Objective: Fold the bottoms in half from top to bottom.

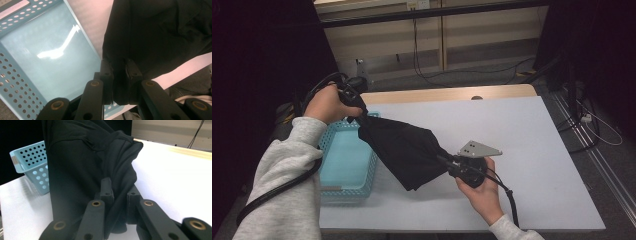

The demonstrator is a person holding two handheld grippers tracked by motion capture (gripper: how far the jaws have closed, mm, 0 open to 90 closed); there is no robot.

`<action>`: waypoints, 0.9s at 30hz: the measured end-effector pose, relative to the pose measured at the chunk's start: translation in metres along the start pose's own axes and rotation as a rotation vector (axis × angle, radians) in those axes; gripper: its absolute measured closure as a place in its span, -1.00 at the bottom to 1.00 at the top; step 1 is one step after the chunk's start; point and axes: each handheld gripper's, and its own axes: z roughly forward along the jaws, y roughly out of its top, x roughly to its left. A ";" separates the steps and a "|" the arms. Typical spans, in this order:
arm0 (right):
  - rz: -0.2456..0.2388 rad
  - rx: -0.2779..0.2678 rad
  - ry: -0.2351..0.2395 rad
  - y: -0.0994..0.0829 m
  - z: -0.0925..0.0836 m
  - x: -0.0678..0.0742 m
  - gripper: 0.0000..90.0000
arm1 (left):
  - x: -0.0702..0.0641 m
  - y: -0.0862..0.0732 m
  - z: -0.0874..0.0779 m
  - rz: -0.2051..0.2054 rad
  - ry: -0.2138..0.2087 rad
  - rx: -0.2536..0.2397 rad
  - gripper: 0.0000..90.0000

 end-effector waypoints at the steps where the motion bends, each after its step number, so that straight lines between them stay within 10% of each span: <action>1: -0.002 -0.001 0.003 0.000 0.001 0.001 0.81 | 0.001 -0.001 -0.001 0.001 0.003 -0.002 0.77; 27: -0.017 0.008 0.058 0.006 0.023 0.019 0.81 | 0.021 -0.018 -0.011 -0.036 0.007 -0.009 0.77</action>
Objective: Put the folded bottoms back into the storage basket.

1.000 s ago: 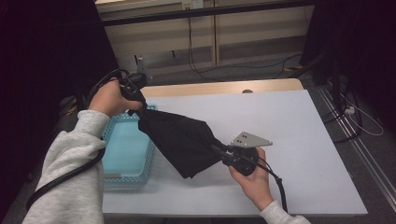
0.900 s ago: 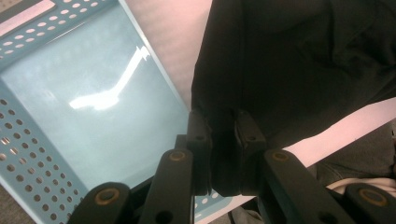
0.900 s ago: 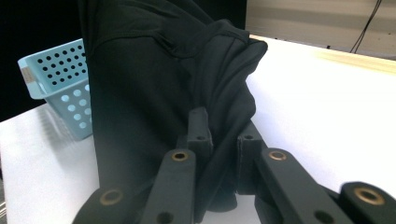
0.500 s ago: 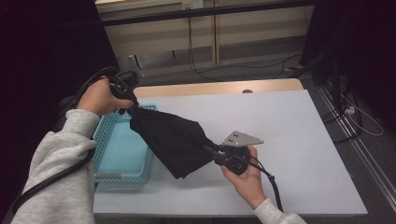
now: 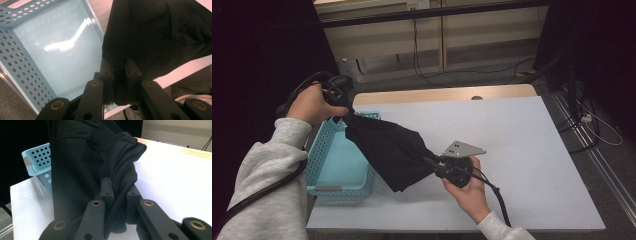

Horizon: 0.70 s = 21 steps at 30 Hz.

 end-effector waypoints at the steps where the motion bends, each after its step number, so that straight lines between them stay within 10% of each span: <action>1: -0.001 0.001 0.001 0.000 0.001 0.000 0.81 | 0.000 0.000 0.000 -0.001 0.003 -0.002 0.77; 21: -0.006 -0.018 0.045 0.012 0.015 0.011 0.81 | 0.016 -0.007 -0.024 -0.036 0.022 -0.013 0.77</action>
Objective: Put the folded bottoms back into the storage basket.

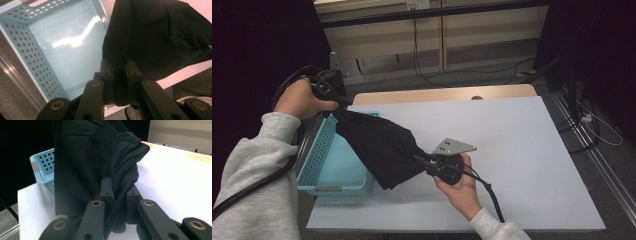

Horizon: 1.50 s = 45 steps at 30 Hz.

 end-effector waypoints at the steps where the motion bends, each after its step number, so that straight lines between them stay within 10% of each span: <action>1: -0.005 -0.002 0.001 0.001 0.001 0.001 0.81 | 0.001 -0.001 -0.002 -0.003 -0.001 -0.002 0.77; 45: -0.028 0.000 0.154 0.021 0.066 0.055 0.81 | 0.058 -0.033 -0.041 -0.140 0.056 -0.077 0.77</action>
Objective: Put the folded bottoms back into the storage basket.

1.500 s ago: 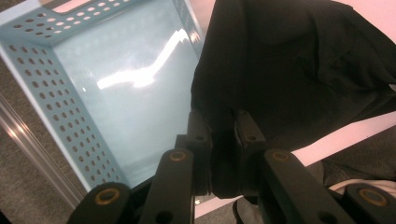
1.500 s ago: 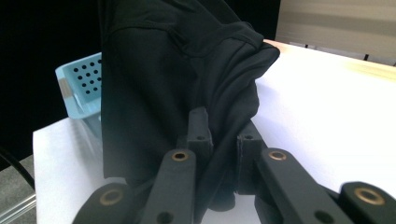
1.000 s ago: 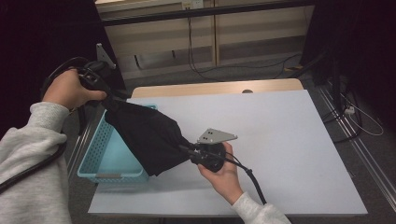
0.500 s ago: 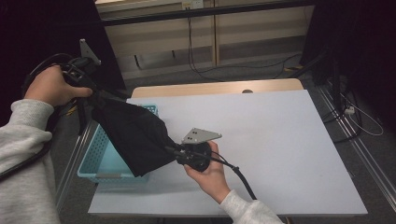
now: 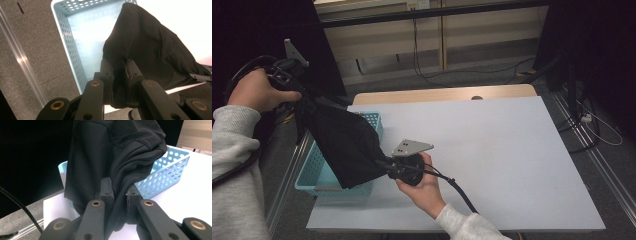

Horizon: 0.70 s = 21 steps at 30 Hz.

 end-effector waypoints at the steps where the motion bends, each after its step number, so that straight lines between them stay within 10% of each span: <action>1: 0.000 -0.005 -0.003 0.000 0.001 0.001 0.81 | 0.002 0.000 0.000 0.001 0.001 -0.004 0.77; 21: -0.014 0.006 0.013 0.005 0.022 0.014 0.80 | 0.014 0.005 0.009 -0.034 0.033 -0.051 0.77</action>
